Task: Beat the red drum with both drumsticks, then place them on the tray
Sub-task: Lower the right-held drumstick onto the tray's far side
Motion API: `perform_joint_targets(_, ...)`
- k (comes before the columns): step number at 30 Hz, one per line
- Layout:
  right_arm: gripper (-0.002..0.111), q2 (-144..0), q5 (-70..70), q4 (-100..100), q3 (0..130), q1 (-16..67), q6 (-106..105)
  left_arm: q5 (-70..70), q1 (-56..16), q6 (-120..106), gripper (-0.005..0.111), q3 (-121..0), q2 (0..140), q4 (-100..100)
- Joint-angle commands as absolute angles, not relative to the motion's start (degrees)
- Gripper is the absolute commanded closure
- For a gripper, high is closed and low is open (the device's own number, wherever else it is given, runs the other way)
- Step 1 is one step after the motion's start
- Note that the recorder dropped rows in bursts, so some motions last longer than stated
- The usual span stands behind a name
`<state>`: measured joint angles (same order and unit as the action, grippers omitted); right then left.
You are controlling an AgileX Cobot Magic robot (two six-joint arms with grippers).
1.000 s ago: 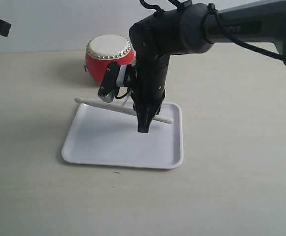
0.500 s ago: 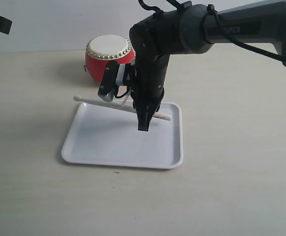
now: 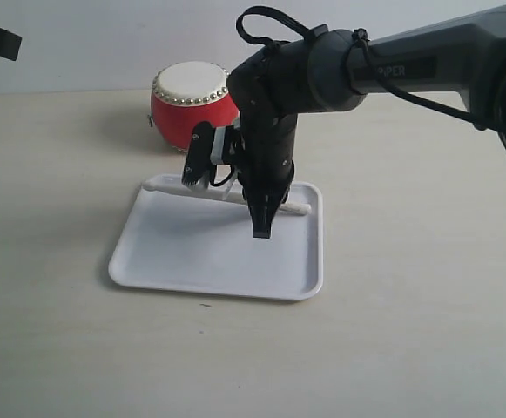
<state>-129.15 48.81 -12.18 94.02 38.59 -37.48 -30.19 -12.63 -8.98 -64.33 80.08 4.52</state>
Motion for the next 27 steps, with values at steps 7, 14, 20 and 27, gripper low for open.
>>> perform_joint_targets(7, 0.108, -128.79, 46.89, -11.92, 94.64, 38.5, -35.8, -29.43, -12.54, -8.53, 0.107, -64.16, 79.73, 3.89)
perform_joint_targets(14, 0.108, -128.79, 46.76, -9.1, 94.64, 38.5, -35.8, -29.54, -12.54, -8.53, 0.107, -64.16, 79.73, 3.89)
perform_joint_targets(20, 0.107, -128.79, 47.23, -9.19, 94.64, 38.5, -35.8, -29.88, -12.54, -8.53, 0.107, -64.16, 79.73, 3.89)
perform_joint_targets(27, 0.096, -128.79, 47.23, -9.19, 94.64, 38.5, -35.8, -29.88, -12.54, -8.53, 0.107, -64.16, 79.73, 3.89)
